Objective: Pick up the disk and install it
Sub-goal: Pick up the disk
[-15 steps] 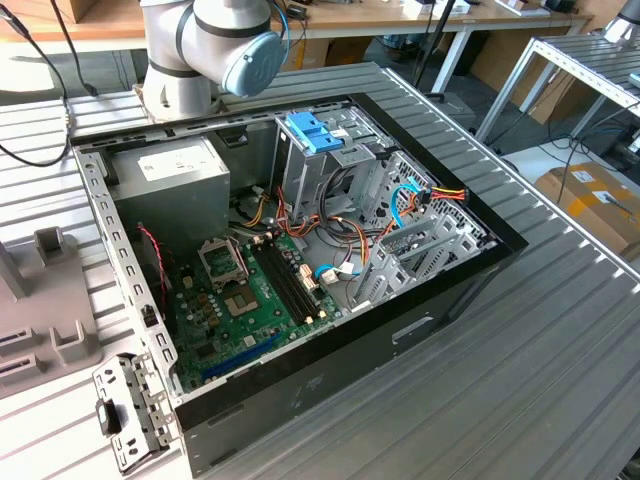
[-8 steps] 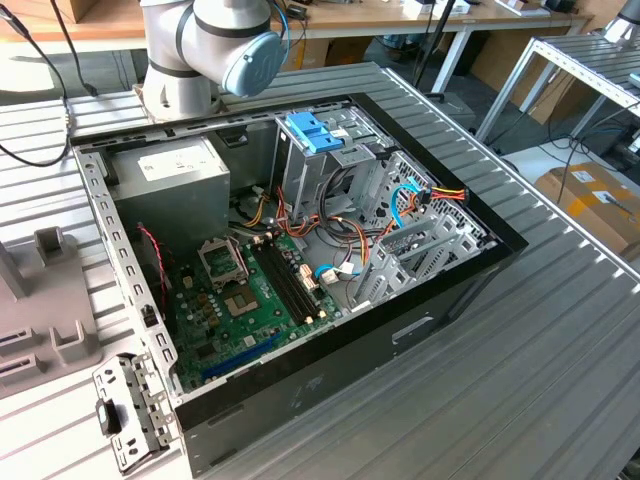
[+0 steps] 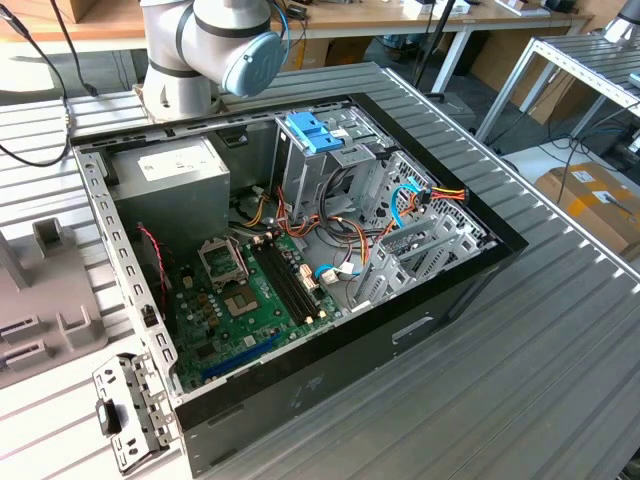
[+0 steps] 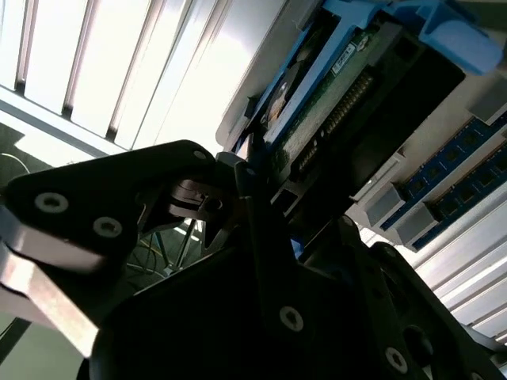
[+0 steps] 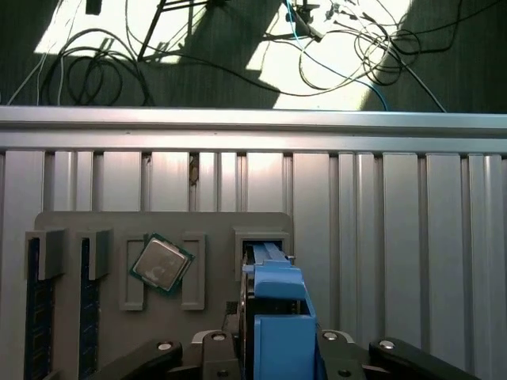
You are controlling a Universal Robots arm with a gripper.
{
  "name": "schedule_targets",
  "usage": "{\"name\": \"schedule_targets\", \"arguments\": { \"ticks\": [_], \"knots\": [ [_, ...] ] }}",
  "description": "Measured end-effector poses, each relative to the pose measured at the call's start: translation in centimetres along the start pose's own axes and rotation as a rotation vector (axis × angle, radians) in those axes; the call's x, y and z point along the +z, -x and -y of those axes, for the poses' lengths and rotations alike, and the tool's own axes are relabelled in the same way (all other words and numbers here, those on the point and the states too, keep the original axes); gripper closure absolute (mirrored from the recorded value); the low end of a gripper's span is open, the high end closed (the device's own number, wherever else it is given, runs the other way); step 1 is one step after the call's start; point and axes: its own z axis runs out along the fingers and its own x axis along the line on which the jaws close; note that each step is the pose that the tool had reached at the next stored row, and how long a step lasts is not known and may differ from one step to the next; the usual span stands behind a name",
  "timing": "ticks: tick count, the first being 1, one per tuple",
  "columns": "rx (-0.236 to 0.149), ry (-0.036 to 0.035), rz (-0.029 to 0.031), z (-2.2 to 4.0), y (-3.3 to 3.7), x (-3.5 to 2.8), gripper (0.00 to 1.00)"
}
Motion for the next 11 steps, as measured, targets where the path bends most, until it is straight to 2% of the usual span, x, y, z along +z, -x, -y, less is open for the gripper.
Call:
{"name": "schedule_targets", "arguments": {
  "ticks": [8,11],
  "knots": [
    [0.000,-0.0001,0.0000,0.00,0.00,0.03,0.63],
    [0.000,-0.0002,0.0001,-0.01,0.01,-0.15,0.63]
  ]
}}
